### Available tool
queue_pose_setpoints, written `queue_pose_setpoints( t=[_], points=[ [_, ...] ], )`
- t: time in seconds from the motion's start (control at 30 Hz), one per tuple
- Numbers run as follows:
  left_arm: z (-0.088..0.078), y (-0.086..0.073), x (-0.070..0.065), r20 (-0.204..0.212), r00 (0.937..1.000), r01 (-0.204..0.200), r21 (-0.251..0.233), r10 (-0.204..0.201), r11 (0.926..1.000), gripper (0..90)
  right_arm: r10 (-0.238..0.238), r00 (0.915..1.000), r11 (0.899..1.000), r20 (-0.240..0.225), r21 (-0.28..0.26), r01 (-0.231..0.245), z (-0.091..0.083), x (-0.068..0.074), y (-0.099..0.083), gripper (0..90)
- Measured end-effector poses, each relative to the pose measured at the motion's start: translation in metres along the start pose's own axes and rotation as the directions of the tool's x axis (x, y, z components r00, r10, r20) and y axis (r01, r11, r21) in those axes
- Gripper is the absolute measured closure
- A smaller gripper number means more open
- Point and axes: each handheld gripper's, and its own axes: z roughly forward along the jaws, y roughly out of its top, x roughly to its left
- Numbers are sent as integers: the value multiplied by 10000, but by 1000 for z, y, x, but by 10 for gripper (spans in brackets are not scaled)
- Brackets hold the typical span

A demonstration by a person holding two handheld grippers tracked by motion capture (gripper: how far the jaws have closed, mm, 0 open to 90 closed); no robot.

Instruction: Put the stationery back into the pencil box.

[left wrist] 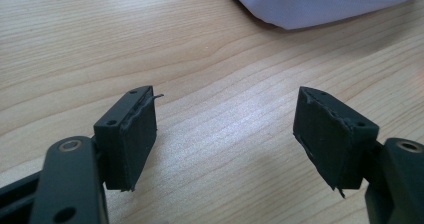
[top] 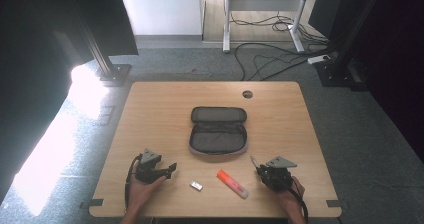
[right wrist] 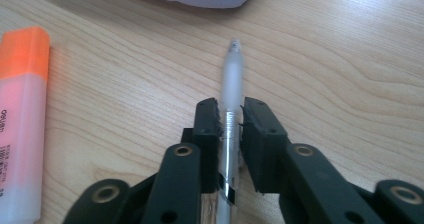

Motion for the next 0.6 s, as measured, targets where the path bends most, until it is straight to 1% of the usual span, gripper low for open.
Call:
queue_pose_setpoints(
  t=[0.13, 0.3, 0.33, 0.47, 0.6],
  points=[
    [1, 0, 0, 18, 10000, -24, 52, 24, 10000, 261, 1, 10000, 10000, -79, 20, -1, 0, -1, 0, 780],
    [2, 0, 1, 15, 10000, -37, 93, 37, 10000, 261, 319, 9988, 9994, -383, -101, -323, -2, -6, 0, 784],
    [2, -1, 0, 12, 10000, -38, 95, 38, 9999, 262, 421, 9981, 9989, -454, -168, -429, -3, -7, 1, 785],
    [3, -1, 1, 35, 10000, -32, 127, 32, 9999, 262, 580, 9969, 9967, -540, -535, -609, -11, -12, 3, 785],
    [3, -1, 2, 44, 10000, -19, 126, 18, 9999, 262, 786, 9941, 9921, -743, -920, -853, -20, -17, 6, 785]
  ],
)
